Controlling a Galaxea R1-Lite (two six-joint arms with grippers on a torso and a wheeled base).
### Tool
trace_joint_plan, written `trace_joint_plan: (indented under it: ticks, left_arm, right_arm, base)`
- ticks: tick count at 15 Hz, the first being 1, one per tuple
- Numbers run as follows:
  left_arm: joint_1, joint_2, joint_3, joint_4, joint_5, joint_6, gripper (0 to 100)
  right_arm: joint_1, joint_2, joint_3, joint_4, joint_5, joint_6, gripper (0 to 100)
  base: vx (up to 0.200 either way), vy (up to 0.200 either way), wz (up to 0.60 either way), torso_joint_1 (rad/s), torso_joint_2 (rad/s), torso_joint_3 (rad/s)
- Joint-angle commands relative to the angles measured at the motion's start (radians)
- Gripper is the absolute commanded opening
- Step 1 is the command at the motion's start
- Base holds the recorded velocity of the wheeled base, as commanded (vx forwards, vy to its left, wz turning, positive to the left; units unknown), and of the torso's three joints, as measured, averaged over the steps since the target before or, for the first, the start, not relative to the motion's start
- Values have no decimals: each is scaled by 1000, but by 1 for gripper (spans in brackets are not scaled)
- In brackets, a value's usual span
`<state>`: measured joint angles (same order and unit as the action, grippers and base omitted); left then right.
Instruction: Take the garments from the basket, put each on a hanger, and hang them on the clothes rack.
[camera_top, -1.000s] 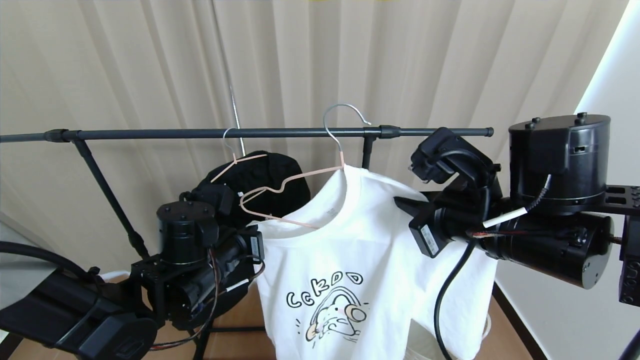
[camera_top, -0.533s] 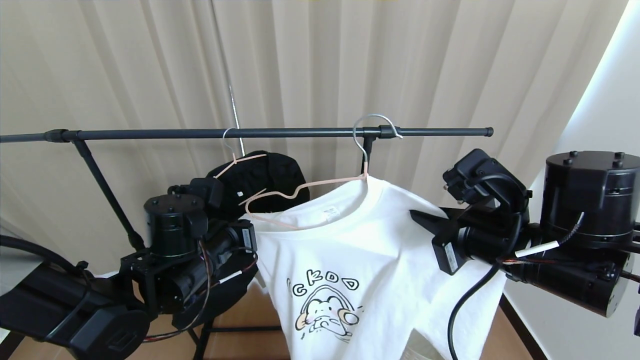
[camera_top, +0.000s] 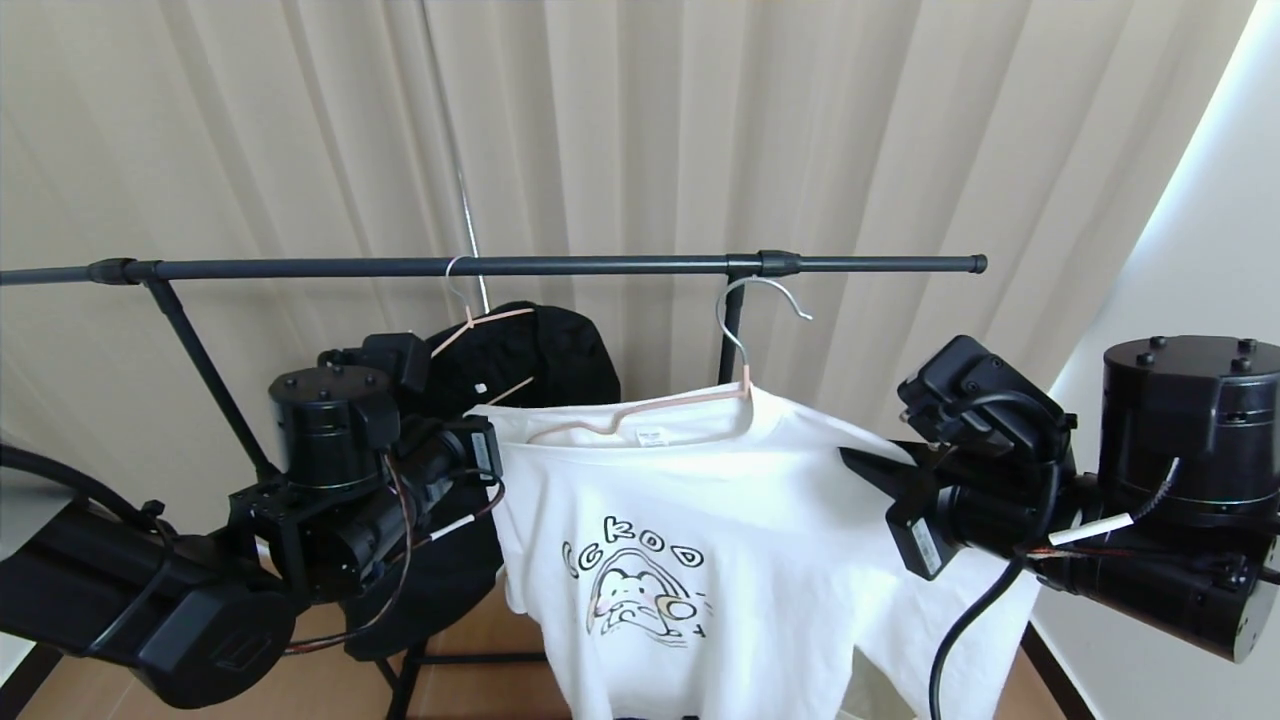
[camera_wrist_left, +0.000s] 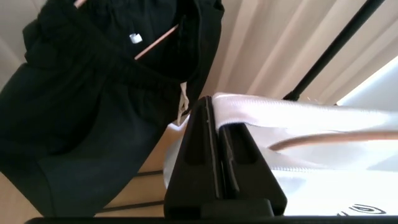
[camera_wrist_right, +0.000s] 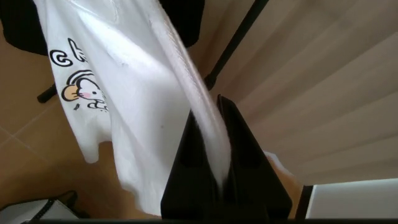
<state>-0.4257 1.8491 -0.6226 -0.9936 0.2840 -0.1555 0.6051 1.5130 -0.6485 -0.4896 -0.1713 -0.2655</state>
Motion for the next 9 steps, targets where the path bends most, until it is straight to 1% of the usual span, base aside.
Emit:
trace_joint_plan:
  ticks: [1, 2, 3, 5, 6, 7, 9]
  left_arm:
    - [-1, -13, -5, 1, 1, 1, 0]
    - [-5, -22, -9, 1, 0, 8, 0]
    - [-10, -31, -20, 4, -2, 37, 0]
    - [-50, -48, -36, 7, -13, 116, 0]
    - [-65, -48, -42, 7, -11, 139, 0]
    - [-97, -48, -60, 12, -11, 186, 0]
    - [-131, -48, -83, 41, -9, 209, 0]
  right_arm:
    - [-2, -8, 12, -1, -1, -8, 0]
    - [-2, -8, 12, 0, -1, -9, 0]
    - [-2, -4, 10, -3, 1, -15, 0]
    - [-1, 6, -3, -7, 4, -12, 0]
    - [1, 6, -8, -7, 4, -9, 0]
    - [4, 13, -13, -9, 4, -6, 0]
    - [4, 32, -26, -9, -1, 25, 0]
  base:
    - [0, 0, 0, 0, 0, 0]
    - [0, 0, 0, 0, 0, 0]
    - [0, 0, 0, 0, 0, 0]
    - [0, 0, 0, 0, 0, 0]
    - [0, 0, 0, 0, 0, 0]
    - [0, 0, 0, 0, 0, 0]
    - [0, 0, 0, 0, 0, 0]
